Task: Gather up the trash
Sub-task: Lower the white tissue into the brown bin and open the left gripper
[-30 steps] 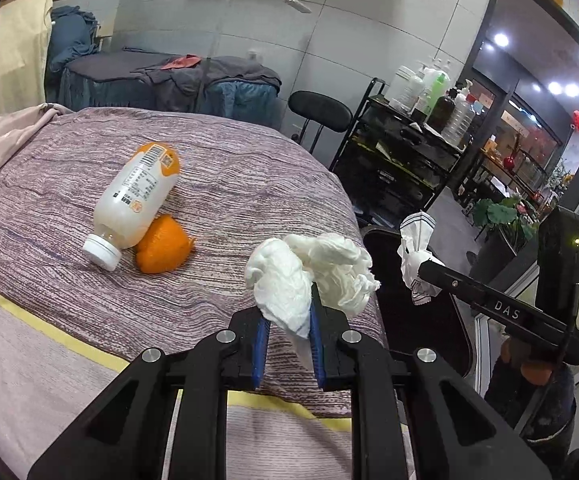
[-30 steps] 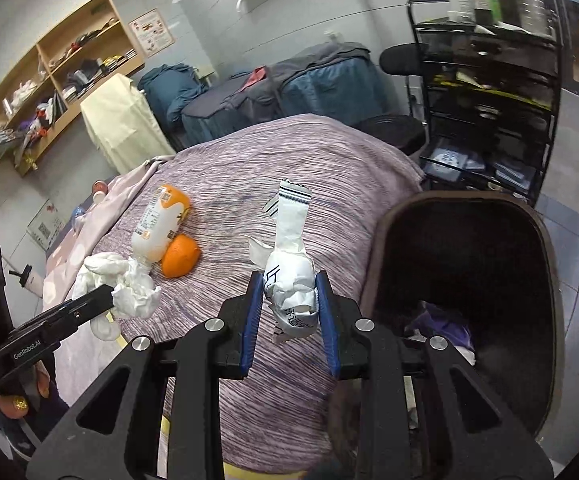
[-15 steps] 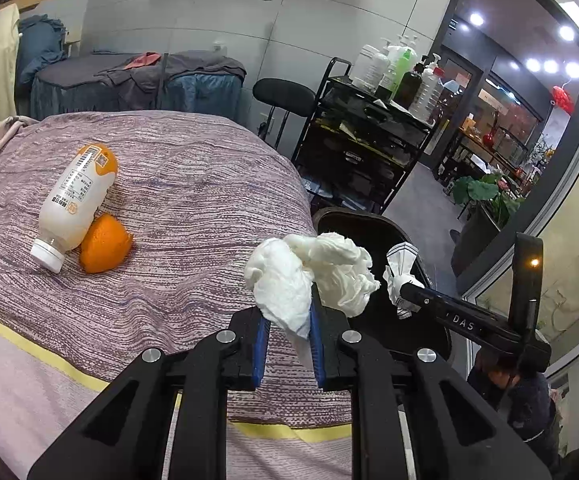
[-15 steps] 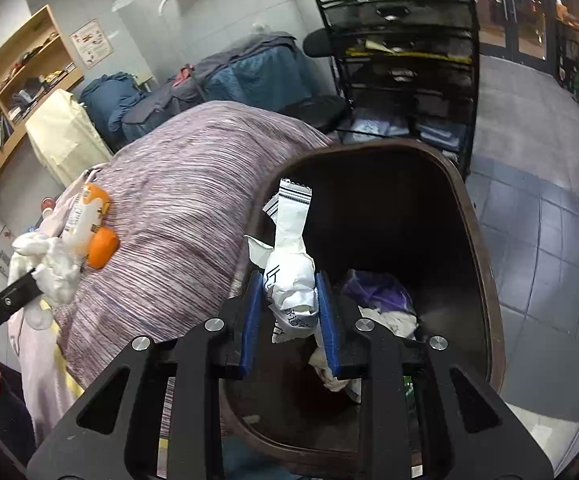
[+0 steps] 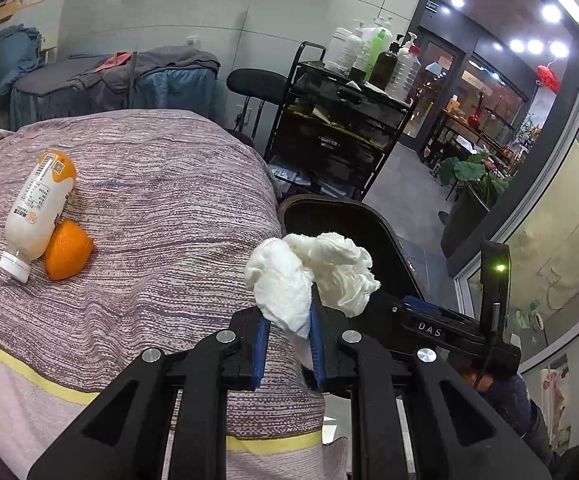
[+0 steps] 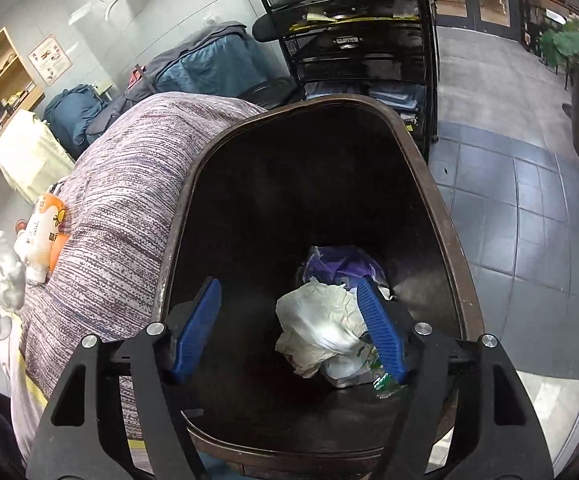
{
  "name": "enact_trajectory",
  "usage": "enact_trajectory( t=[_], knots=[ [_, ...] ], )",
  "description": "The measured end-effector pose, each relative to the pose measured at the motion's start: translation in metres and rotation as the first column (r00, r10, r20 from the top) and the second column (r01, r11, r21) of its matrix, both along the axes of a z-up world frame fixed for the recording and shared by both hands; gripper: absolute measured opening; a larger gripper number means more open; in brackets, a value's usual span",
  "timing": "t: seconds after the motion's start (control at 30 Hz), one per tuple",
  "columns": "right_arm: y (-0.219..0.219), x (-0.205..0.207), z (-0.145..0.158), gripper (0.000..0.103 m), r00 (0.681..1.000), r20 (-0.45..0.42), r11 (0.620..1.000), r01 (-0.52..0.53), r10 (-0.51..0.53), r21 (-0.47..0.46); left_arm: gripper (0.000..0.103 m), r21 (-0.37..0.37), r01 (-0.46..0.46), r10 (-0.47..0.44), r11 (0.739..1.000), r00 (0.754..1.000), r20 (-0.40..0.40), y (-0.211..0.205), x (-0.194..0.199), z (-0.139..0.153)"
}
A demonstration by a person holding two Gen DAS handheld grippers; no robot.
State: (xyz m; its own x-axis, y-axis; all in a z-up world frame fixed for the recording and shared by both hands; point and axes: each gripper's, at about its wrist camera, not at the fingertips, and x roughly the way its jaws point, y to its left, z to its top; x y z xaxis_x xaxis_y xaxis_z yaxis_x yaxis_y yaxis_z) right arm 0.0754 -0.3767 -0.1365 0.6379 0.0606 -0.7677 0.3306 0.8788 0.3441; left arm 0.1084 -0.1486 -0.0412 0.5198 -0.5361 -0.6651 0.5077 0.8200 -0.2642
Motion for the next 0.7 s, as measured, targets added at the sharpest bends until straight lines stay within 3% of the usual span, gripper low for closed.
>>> enact_trajectory(
  t=[0.7],
  knots=[
    [-0.036, -0.030, 0.028, 0.074, 0.990, 0.073, 0.991, 0.127, -0.124, -0.033, 0.017, 0.065, 0.131, -0.128, 0.989, 0.991, -0.045, -0.068, 0.009, -0.015]
  ],
)
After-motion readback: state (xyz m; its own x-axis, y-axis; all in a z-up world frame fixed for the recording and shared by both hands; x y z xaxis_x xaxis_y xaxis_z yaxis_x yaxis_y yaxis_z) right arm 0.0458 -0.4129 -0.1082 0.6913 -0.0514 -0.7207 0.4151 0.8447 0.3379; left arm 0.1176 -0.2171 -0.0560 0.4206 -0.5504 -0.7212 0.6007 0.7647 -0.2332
